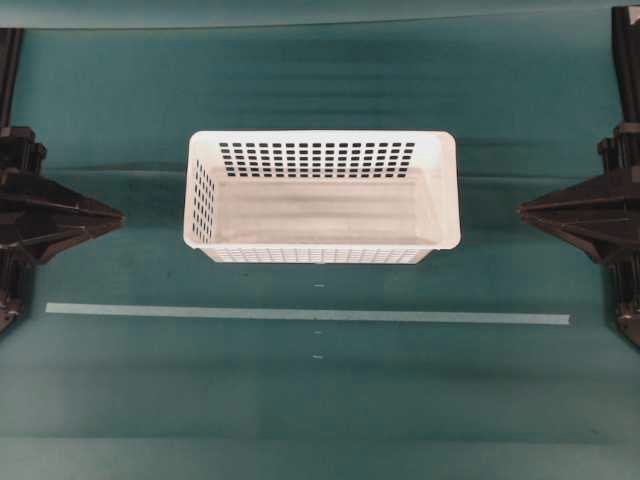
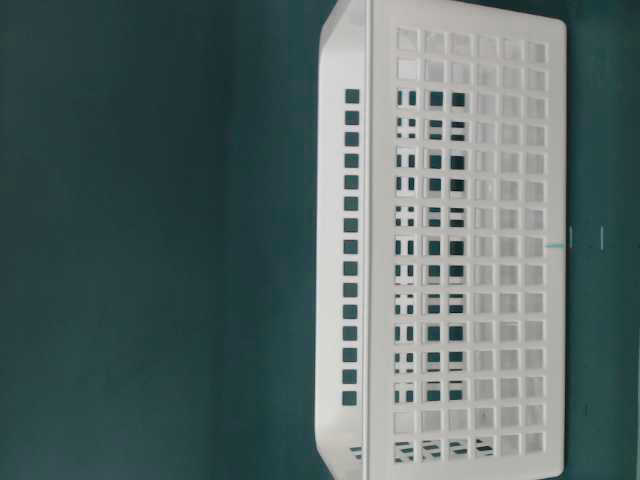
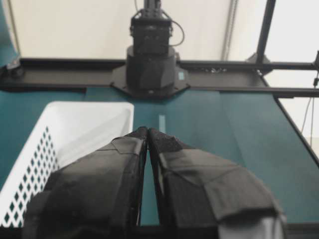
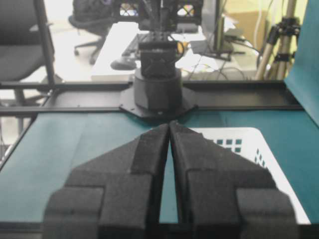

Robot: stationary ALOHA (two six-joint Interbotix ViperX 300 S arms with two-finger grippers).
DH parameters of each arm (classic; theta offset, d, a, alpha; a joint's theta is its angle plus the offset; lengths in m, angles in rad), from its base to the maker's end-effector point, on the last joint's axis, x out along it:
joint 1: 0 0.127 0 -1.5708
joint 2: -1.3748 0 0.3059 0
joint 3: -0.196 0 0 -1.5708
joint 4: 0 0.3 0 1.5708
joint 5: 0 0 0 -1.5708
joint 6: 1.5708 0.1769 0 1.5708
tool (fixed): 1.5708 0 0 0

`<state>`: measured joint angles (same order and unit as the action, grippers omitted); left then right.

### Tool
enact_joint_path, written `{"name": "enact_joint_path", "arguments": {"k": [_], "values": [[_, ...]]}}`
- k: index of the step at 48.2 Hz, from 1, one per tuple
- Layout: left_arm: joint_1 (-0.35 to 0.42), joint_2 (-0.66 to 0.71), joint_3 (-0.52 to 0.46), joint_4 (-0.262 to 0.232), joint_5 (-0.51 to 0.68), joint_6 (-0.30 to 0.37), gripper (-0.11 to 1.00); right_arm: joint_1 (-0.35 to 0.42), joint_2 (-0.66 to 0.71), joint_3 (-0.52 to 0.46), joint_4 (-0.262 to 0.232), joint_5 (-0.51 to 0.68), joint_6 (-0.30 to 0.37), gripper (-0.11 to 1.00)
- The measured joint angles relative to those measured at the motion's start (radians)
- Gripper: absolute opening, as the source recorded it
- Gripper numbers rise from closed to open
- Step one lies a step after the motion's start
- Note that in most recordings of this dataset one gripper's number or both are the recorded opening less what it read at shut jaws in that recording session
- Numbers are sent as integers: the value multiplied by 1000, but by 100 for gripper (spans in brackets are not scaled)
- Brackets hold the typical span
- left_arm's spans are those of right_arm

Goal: Lift the white basket with both hands.
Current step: 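Raise both grippers from rest toward the basket's short ends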

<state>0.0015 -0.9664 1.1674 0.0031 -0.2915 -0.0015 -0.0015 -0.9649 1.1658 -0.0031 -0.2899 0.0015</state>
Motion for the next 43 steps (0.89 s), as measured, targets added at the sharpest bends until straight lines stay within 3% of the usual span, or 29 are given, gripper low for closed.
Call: {"name": "enact_joint_path", "arguments": {"k": [4, 8, 14, 18, 24, 31, 35, 43], "values": [[11, 9, -2, 8, 43, -38, 6, -3, 2, 0, 3, 2, 6, 20], [32, 21, -11, 9, 84, -67, -2, -11, 0, 0, 17, 17, 23, 8], [31, 21, -32, 12, 110, -107, -4, -23, 2, -5, 51, 55, 74, 1], [32, 26, -46, 12, 121, -137, -4, -51, 5, -29, 101, 130, 149, 1], [35, 48, -77, 12, 155, -233, -5, -127, 26, -91, 169, 295, 287, 1], [64, 94, -130, 12, 224, -419, -5, -247, 80, -189, 210, 546, 479, 1], [95, 124, -172, 12, 296, -566, -5, -313, 129, -245, 213, 701, 575, 1], [147, 186, -256, 12, 462, -792, -5, -354, 236, -325, 215, 908, 693, 1]]}}
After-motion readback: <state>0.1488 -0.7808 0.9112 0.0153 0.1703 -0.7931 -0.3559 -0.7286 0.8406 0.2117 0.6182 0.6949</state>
